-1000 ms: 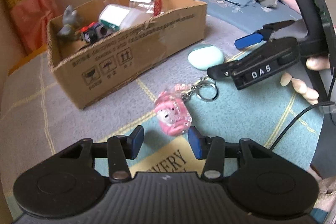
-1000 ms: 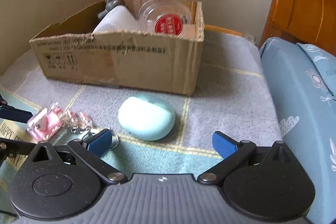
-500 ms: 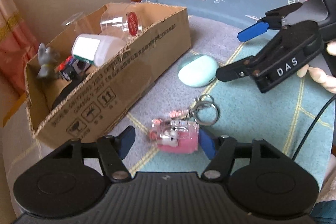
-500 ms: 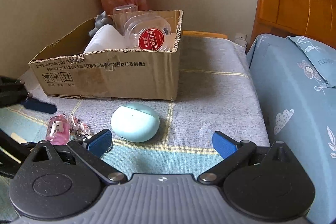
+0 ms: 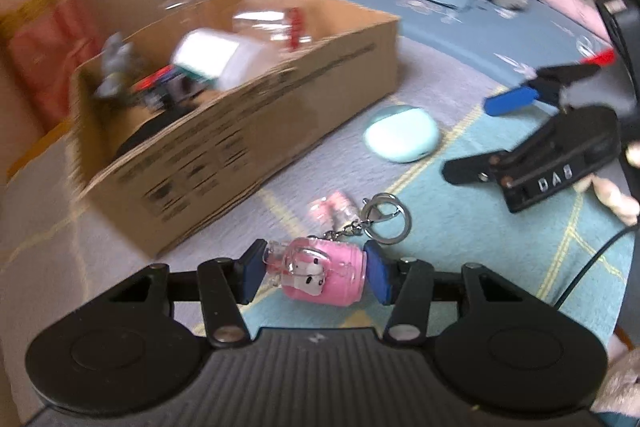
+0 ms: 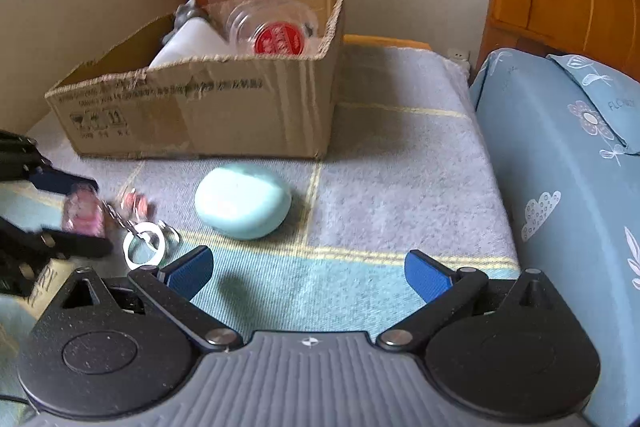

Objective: Organize rigid objects
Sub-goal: 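Grasp the pink keychain charm with left tool while right tool approaches the mint-green case, then close right tool on the mint-green oval case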

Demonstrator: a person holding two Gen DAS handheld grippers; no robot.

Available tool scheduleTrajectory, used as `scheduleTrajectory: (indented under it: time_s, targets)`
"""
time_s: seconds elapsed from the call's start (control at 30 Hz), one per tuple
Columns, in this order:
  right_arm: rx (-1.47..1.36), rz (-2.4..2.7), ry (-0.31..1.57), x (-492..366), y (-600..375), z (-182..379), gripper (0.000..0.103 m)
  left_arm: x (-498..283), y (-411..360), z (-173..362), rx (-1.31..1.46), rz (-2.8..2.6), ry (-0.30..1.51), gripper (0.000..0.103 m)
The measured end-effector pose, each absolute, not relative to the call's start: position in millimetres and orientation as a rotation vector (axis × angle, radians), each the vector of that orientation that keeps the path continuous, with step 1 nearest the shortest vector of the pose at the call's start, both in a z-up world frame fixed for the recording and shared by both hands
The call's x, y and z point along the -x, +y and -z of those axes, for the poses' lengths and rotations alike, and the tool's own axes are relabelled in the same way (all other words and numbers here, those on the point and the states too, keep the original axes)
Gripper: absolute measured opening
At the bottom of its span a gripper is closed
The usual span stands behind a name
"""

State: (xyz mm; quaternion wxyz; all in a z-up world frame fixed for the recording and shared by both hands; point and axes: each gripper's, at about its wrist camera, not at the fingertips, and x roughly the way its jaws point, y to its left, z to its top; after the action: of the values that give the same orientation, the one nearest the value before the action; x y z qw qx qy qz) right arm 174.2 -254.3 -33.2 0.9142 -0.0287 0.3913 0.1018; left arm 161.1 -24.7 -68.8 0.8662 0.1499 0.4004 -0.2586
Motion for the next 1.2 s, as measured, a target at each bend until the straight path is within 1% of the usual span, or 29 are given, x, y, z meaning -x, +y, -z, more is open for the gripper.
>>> scheduleTrajectory:
  time_s: [0.1,0.3,0.5,0.8,0.93,1.17,1.2]
  targets:
    - [0.118,-0.211,0.799,-173,-245,36,0.103,-160,-8,69,-0.256,0.459,0.857,0.051]
    - [0.136,-0.263,0.786,-176,-223,37,0.103,-150,27,71,-0.131,0.296,0.871,0.051]
    - [0.149,-0.296,0.78,-185,-204,36,0.103,-143,22,72,-0.162,0.302,0.853,0.051]
    - [0.143,-0.289,0.767,-194,-194,35,0.103,-143,22,77,-0.132,0.302,0.855,0.051]
    - [0.142,-0.283,0.751,-197,-191,34,0.092,-143,22,77,-0.129,0.306,0.853,0.051]
    - [0.141,-0.272,0.742,-200,-191,32,0.082,-141,24,77,-0.126,0.313,0.856,0.051]
    - [0.141,-0.268,0.739,-200,-191,32,0.079,-141,24,77,-0.126,0.316,0.857,0.051]
